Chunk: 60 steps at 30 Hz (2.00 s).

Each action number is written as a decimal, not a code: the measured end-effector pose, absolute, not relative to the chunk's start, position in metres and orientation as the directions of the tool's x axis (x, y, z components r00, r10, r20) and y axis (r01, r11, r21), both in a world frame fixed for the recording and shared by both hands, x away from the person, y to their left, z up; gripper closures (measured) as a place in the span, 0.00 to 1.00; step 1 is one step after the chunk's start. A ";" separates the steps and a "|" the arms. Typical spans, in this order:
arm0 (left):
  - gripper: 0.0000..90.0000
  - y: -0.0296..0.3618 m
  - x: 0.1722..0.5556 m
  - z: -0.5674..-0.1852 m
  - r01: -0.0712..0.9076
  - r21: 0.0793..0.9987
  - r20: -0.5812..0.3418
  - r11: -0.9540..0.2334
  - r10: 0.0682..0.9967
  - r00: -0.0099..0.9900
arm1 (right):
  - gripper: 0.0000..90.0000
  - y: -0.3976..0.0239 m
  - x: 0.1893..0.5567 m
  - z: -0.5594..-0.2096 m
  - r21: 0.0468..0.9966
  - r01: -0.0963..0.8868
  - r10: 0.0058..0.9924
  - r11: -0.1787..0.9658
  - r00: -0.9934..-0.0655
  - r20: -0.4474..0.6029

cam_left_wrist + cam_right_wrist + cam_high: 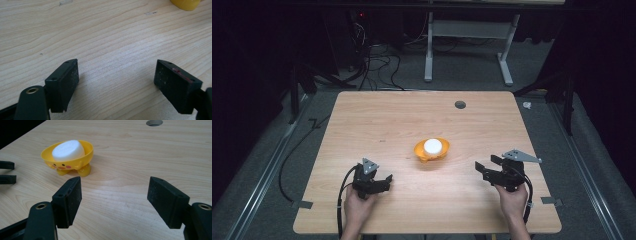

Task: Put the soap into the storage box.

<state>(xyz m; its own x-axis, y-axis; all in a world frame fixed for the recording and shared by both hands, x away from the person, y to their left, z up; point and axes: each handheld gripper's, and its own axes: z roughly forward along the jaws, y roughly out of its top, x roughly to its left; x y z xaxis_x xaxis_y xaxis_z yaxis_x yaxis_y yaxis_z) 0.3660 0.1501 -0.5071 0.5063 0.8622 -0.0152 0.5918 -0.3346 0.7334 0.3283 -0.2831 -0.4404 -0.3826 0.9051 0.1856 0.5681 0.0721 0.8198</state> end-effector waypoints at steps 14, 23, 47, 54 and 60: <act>0.23 0.150 0.366 -0.507 0.592 0.733 -0.014 -0.335 0.862 0.506 | 0.32 -0.281 0.325 -0.459 0.797 0.599 0.909 0.076 -0.370 0.191; 0.23 0.150 0.366 -0.507 0.592 0.733 -0.014 -0.336 0.862 0.506 | 0.32 -0.276 0.326 -0.470 0.784 0.614 0.912 0.092 -0.368 0.181; 0.22 0.150 0.366 -0.507 0.592 0.733 -0.014 -0.336 0.862 0.506 | 0.31 -0.271 0.332 -0.496 0.740 0.659 0.937 0.130 -0.326 0.126; 0.23 0.150 0.366 -0.507 0.592 0.733 -0.015 -0.335 0.862 0.506 | 0.31 -0.267 0.331 -0.501 0.729 0.664 0.944 0.162 -0.320 0.081; 0.22 0.150 0.366 -0.507 0.592 0.733 -0.015 -0.335 0.862 0.506 | 0.30 -0.262 0.331 -0.502 0.727 0.659 0.946 0.196 -0.322 0.037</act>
<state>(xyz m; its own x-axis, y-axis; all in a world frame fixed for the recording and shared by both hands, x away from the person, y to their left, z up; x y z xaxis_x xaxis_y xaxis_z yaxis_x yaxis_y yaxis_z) 0.3658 0.1501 -0.5071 0.5064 0.8622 -0.0148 0.5918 -0.3349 0.7332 0.3313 -0.2617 -0.5019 -0.3221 0.9460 0.0371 0.6587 0.1958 0.7265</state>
